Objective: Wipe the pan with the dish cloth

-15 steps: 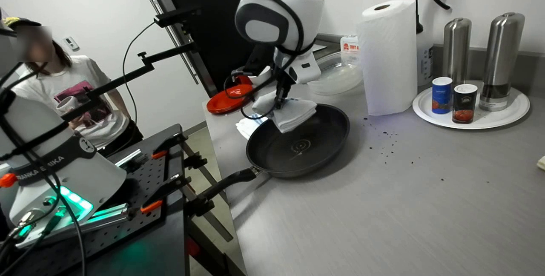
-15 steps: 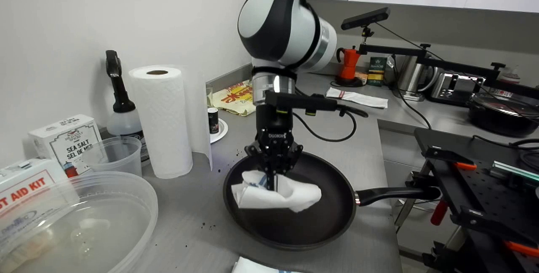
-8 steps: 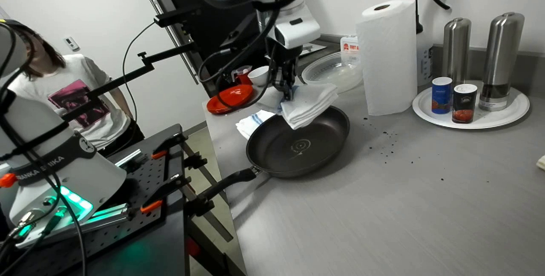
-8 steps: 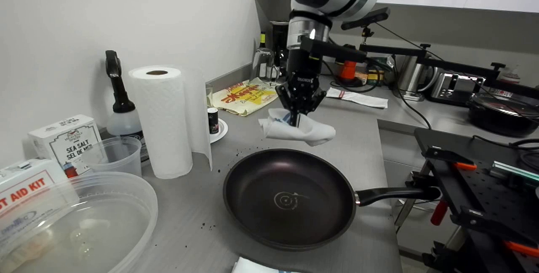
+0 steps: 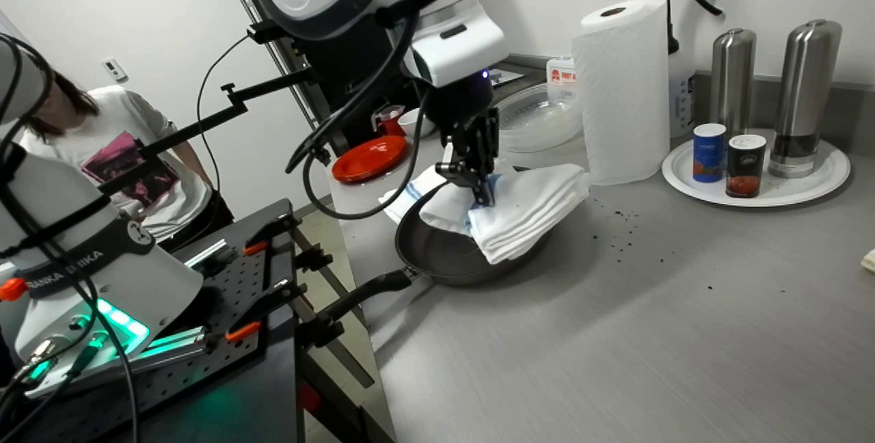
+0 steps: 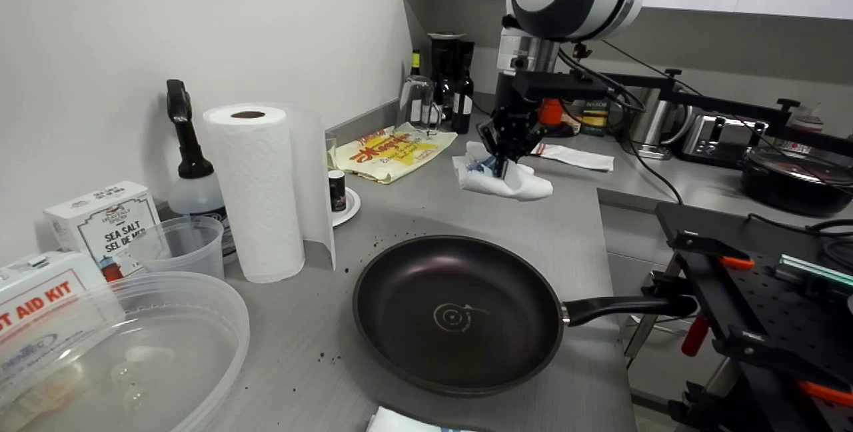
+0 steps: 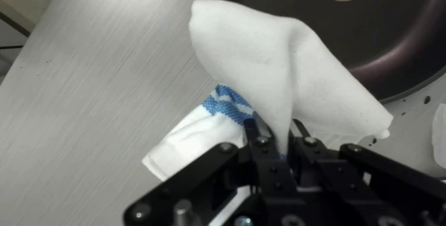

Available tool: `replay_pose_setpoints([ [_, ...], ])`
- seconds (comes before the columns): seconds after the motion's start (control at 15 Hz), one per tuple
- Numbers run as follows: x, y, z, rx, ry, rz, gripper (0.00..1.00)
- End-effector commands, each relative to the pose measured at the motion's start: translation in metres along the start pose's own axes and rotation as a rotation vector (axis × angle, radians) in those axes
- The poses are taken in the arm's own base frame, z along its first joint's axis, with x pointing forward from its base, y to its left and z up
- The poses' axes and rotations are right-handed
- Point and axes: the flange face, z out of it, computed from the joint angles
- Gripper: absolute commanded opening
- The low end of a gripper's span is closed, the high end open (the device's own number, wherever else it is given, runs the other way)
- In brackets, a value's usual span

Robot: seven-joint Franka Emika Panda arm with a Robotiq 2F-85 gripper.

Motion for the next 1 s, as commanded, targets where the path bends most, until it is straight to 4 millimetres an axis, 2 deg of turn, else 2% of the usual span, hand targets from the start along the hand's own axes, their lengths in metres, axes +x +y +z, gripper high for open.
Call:
replay_pose_setpoints([
  [0.0, 0.003, 0.003, 0.03, -0.054, 0.012, 0.016, 0.03],
  [0.27, 0.013, 0.002, 0.078, -0.063, -0.079, 0.049, 0.03],
  [0.47, 0.033, 0.003, 0.103, -0.072, -0.112, 0.088, 0.03],
  [0.93, 0.08, 0.011, 0.123, -0.091, -0.148, 0.139, 0.03],
])
